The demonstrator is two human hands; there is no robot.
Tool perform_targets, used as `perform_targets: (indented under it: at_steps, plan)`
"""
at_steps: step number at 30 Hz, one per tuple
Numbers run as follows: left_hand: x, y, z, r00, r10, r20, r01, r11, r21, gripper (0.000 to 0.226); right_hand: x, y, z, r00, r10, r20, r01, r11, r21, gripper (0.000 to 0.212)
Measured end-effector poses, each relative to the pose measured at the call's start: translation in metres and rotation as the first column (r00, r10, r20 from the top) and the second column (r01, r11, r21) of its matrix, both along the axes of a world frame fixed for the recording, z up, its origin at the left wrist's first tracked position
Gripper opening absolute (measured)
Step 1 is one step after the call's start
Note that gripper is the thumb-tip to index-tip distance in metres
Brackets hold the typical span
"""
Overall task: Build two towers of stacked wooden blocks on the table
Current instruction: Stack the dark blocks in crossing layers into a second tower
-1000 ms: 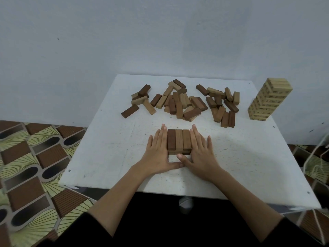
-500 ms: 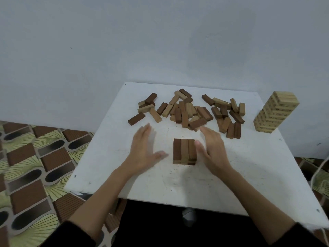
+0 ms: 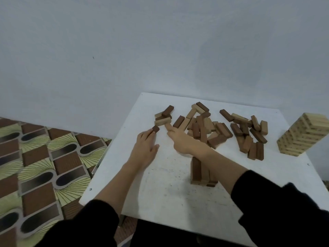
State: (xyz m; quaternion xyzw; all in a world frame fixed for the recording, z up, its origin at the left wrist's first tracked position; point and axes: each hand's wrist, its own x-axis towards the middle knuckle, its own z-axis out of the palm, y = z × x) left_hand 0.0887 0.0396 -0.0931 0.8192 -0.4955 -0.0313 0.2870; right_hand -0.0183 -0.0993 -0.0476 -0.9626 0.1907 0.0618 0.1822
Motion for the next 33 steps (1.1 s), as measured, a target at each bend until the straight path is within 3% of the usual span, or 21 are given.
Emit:
perform_targets:
  at_steps: [3, 7, 11, 14, 18, 20, 23, 26, 30, 33]
  plan:
    - [-0.005, 0.005, -0.008, 0.998, 0.051, -0.028, -0.054, 0.989, -0.14, 0.044, 0.006, 0.009, -0.005, 0.996, 0.038, 0.079, -0.044, 0.995, 0.085, 0.045]
    - [-0.002, 0.004, -0.009, 0.998, 0.028, -0.065, -0.038, 0.986, -0.16, 0.047, 0.011, 0.017, 0.008, 0.972, 0.005, 0.233, -0.071, 0.959, 0.275, 0.054]
    - [0.0, 0.004, -0.011, 0.999, 0.033, -0.022, -0.036, 0.989, -0.14, 0.042, 0.032, -0.004, 0.012, 0.961, -0.074, 0.266, 0.042, 0.992, 0.123, 0.059]
    - [-0.001, 0.004, -0.011, 0.997, 0.05, -0.064, -0.059, 0.985, -0.16, 0.04, 0.045, -0.018, 0.01, 0.988, -0.06, 0.142, 0.063, 0.998, -0.019, 0.058]
    - [-0.003, 0.005, -0.009, 0.991, 0.06, -0.12, -0.081, 0.981, -0.179, 0.041, 0.051, -0.021, 0.005, 0.999, -0.003, 0.036, 0.015, 0.945, -0.327, 0.03]
    - [-0.004, 0.005, -0.009, 0.988, 0.061, -0.142, -0.087, 0.979, -0.185, 0.042, 0.05, -0.019, 0.002, 1.0, 0.001, 0.006, 0.001, 0.936, -0.353, 0.02]
    - [-0.005, 0.006, -0.008, 0.984, 0.073, -0.165, -0.107, 0.972, -0.207, 0.042, 0.046, -0.013, 0.007, 0.995, -0.083, 0.051, 0.087, 0.991, -0.1, 0.017]
    - [-0.005, 0.006, -0.009, 0.978, 0.083, -0.189, -0.125, 0.967, -0.22, 0.041, 0.039, -0.008, 0.015, 0.979, -0.193, 0.06, 0.178, 0.965, 0.19, 0.023]
    - [-0.008, 0.006, -0.005, 0.957, 0.093, -0.273, -0.16, 0.959, -0.232, 0.049, 0.031, -0.006, 0.016, 0.971, -0.237, -0.023, 0.226, 0.887, 0.403, 0.022]
    - [-0.01, 0.008, -0.003, 0.951, 0.08, -0.299, -0.142, 0.971, -0.192, 0.064, 0.026, 0.001, 0.014, 0.958, -0.287, -0.005, 0.256, 0.845, 0.469, 0.014]
